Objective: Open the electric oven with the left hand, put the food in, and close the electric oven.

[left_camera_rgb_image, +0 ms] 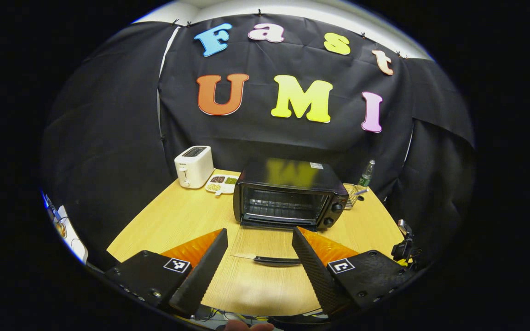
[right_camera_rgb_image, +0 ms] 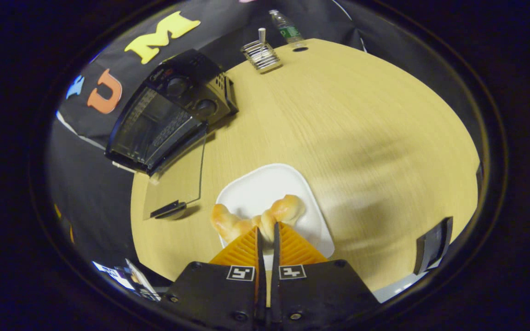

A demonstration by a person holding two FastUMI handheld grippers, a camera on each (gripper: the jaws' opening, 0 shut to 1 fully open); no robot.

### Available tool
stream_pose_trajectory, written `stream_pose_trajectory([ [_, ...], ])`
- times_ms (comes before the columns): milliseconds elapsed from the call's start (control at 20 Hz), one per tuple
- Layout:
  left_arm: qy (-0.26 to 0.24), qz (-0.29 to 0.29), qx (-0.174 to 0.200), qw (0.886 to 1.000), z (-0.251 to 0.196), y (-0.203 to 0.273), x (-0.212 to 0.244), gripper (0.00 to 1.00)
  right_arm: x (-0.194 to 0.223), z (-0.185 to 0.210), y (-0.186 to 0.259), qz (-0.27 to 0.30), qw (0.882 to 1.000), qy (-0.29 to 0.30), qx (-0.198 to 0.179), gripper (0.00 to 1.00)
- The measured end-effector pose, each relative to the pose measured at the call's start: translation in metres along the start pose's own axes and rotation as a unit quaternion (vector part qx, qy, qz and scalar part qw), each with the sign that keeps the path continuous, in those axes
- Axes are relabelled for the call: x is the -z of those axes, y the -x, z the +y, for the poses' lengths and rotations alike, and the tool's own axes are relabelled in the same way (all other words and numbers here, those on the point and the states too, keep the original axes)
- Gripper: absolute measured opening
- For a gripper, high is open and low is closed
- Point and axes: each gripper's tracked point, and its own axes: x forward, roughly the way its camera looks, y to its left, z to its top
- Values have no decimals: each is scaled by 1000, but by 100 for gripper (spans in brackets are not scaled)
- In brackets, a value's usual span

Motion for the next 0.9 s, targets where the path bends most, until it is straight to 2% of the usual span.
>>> stream_pose_trajectory([
  [200,3,-13,18,1000,15,4,-6,93,3,23,35,-38,998,-43,-18,5],
  [400,1,-15,26,1000,37,15,-1,93,21,59,52,-60,989,-118,-63,5],
  [650,-14,-8,26,1000,72,34,11,93,33,116,33,-73,986,-121,-91,4],
  [900,-7,18,14,1000,111,55,29,93,-1,194,-4,-107,973,-141,-147,4],
])
